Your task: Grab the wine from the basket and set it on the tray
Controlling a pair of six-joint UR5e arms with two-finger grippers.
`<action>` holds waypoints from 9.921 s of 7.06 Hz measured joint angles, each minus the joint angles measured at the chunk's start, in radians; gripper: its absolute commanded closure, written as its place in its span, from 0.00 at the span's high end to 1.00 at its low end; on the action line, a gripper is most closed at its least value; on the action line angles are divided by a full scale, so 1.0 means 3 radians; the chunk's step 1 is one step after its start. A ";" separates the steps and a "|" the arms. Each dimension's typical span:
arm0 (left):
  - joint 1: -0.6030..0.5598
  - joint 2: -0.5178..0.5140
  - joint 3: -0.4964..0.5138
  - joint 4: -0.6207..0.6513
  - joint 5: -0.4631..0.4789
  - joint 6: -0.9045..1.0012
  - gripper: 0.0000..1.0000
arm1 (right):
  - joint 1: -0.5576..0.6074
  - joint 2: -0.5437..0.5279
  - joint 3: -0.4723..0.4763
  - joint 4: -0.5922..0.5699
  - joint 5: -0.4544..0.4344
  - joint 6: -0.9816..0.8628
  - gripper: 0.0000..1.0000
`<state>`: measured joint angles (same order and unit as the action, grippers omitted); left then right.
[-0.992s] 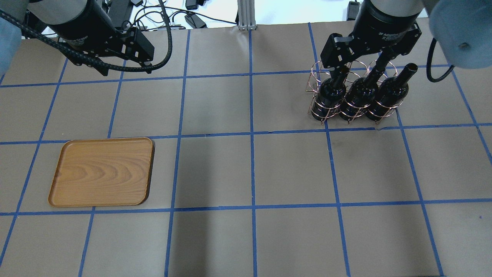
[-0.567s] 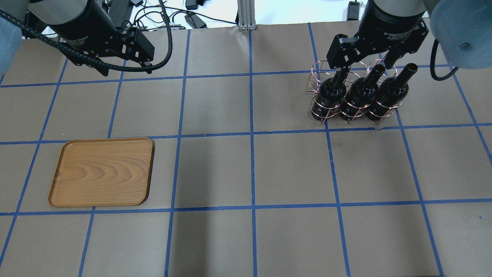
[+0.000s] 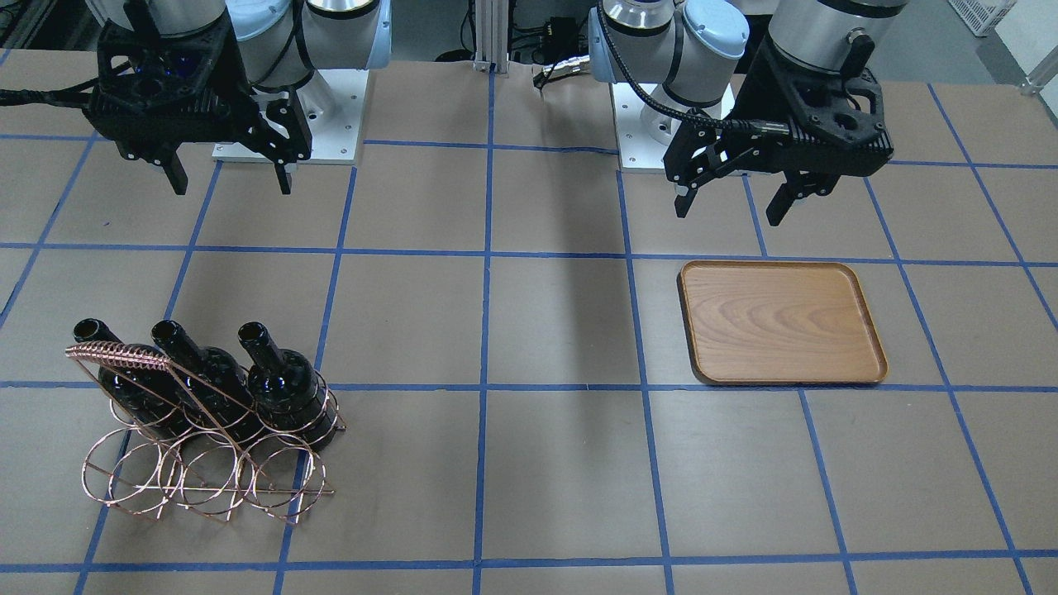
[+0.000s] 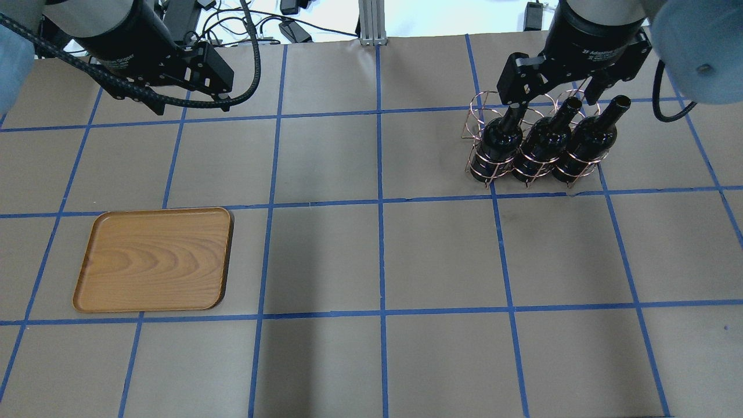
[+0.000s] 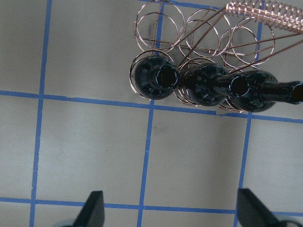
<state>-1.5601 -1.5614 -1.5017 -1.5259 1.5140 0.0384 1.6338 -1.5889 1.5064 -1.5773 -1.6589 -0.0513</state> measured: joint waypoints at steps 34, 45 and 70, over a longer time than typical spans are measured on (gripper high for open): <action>0.0000 -0.0011 0.0000 0.0008 0.0000 -0.0005 1.00 | -0.0672 0.0654 -0.0025 -0.0432 0.0187 -0.1102 0.00; -0.0005 -0.0036 0.0000 0.0050 0.0000 -0.0036 1.00 | -0.0372 0.0118 -0.0487 0.0863 0.0204 -0.0793 0.00; -0.0525 -0.0308 -0.0187 0.0380 0.0218 -0.0660 1.00 | 0.0393 0.0349 -0.0281 -0.0099 0.0132 0.0588 1.00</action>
<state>-1.7176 -1.6539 -1.5577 -1.4119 1.5794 -0.1597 1.7517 -1.4844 1.4222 -1.6072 -1.6193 0.1250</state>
